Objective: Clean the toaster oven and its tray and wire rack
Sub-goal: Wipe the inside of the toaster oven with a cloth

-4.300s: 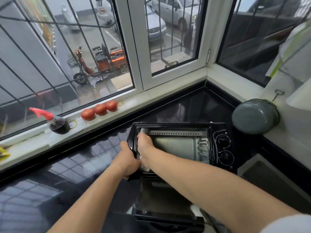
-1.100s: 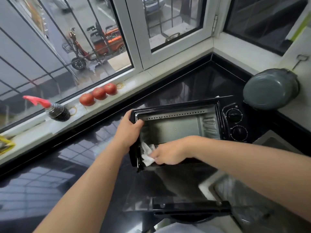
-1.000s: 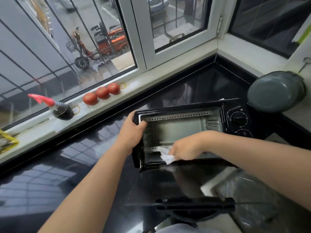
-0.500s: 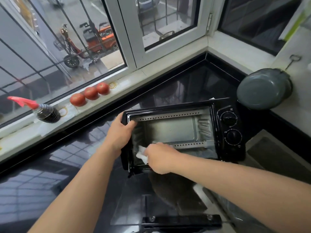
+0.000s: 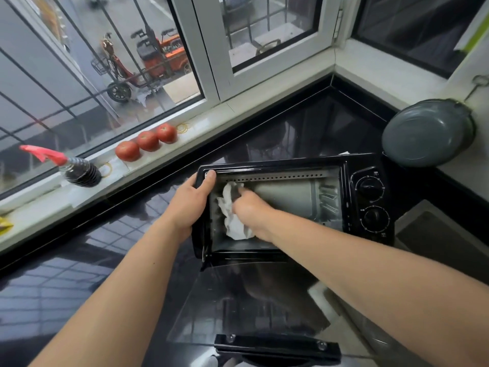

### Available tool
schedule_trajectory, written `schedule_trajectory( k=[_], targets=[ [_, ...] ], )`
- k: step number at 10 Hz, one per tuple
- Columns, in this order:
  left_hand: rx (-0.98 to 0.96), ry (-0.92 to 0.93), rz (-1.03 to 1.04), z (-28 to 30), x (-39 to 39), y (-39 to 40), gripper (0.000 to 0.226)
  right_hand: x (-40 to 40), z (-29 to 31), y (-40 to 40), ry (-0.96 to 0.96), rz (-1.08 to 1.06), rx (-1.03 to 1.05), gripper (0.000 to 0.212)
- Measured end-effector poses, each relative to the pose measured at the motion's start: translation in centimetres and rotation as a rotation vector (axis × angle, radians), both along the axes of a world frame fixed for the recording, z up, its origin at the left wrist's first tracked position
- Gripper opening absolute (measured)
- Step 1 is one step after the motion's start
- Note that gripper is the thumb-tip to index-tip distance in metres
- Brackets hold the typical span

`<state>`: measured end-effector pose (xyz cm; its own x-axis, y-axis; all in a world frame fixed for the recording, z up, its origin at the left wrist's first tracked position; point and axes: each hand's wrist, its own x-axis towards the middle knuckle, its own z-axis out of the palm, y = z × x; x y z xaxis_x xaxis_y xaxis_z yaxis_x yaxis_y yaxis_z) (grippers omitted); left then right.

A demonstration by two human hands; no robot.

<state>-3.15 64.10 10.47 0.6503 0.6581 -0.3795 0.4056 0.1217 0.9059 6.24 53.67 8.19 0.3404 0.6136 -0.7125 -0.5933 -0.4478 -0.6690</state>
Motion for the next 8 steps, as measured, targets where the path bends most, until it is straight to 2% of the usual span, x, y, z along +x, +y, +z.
schedule_trajectory(
  k=[1, 2, 3, 5, 6, 7, 8],
  targets=[
    [-0.007, 0.007, 0.032, 0.3, 0.3, -0.3, 0.026, 0.9, 0.7, 1.0, -0.162, 0.149, -0.106, 0.024],
    [-0.002, 0.010, 0.042, 0.3, 0.4, -0.3, 0.027, 1.3, -0.2, 1.4, -0.248, 0.206, -0.114, 0.038],
    [0.005, 0.020, 0.029, 0.1, 0.5, 0.0, 0.021, 1.5, -1.9, 2.9, -0.208, 0.181, -0.075, 0.041],
    [0.032, 0.032, 0.027, -0.3, 0.5, 0.2, 0.022, 3.1, -3.1, 4.3, -0.268, 0.215, -0.169, 0.038],
    [0.058, 0.041, 0.048, -0.7, 0.4, 0.2, 0.033, 2.8, -2.6, 4.2, -0.240, 0.167, -0.258, 0.028],
    [0.121, 0.046, 0.072, -1.1, 0.2, 0.0, 0.033, 2.6, -3.6, 4.5, -0.150, 0.047, -0.260, 0.035],
    [0.108, 0.044, 0.055, -1.2, 0.1, -0.1, 0.030, 2.0, -3.7, 4.2, -0.172, 0.035, -0.233, 0.036]
  ],
)
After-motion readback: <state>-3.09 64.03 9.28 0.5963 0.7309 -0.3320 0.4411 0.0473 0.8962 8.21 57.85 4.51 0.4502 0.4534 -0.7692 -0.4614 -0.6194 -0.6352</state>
